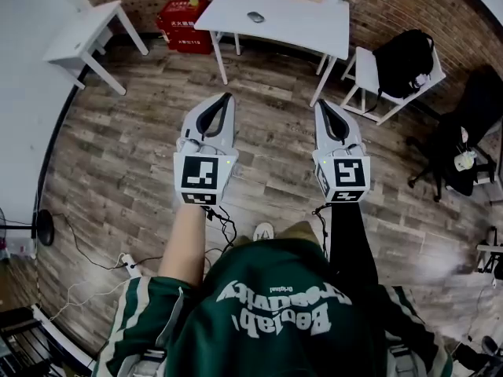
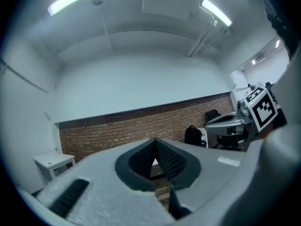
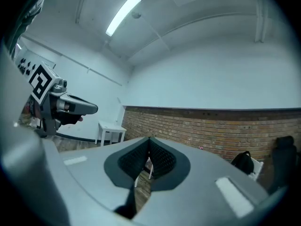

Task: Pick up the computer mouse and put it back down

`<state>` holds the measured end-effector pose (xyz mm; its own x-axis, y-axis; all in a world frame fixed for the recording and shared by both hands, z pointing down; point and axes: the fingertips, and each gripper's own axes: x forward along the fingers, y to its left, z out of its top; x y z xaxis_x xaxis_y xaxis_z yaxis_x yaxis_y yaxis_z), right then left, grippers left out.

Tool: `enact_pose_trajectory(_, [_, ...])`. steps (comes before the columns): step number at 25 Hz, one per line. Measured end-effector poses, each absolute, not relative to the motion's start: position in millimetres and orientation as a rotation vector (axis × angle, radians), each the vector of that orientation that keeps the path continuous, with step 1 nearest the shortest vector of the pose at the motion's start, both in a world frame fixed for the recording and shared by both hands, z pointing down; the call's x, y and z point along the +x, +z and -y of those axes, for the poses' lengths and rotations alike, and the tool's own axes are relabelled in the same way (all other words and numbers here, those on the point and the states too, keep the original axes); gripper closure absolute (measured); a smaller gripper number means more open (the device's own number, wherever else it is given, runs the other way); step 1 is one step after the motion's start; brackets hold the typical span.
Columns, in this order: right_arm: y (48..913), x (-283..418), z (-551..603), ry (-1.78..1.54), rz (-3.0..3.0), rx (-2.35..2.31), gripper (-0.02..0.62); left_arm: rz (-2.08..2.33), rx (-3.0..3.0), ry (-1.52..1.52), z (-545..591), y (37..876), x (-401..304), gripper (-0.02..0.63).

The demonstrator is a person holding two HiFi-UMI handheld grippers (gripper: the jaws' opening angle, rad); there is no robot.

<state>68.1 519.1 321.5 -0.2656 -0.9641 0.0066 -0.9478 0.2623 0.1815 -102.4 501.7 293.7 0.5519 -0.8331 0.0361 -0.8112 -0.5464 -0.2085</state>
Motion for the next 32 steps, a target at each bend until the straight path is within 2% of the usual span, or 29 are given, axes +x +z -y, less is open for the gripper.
enact_pose_trajectory(2, [319.6, 68.9, -520.9, -0.207, 2.422, 1.845, 0.579, -1.401, -2.616, -0.185, -503.0, 292.5, -102.6, 0.6])
enact_pose_trajectory(4, [318.5, 68.0, -522.0, -0.215, 2.436, 1.834, 0.444, -1.398, -2.619, -0.176, -503.2, 291.7, -100.8, 0.6])
enact_pose_trajectory(5, [317.9, 67.3, -521.9, -0.223, 2.437, 1.83, 0.417, -1.397, -2.62, -0.174, -502.5, 291.2, -100.4, 0.6])
enact_pose_trajectory(7, [316.2, 66.7, -521.0, -0.239, 2.43, 1.834, 0.405, -1.397, -2.621, -0.174, -500.1, 290.0, -100.6, 0.6])
enact_pose_trajectory(19, [315.4, 75.0, -490.9, -0.231, 2.487, 1.82, 0.4, -1.425, -2.619, -0.163, -474.6, 291.9, -91.7, 0.6])
enact_pose_trajectory(32, [319.0, 72.2, -393.9, -0.22, 2.569, 1.746, 0.4, -1.508, -2.581, -0.212, -391.4, 297.6, -88.0, 0.6])
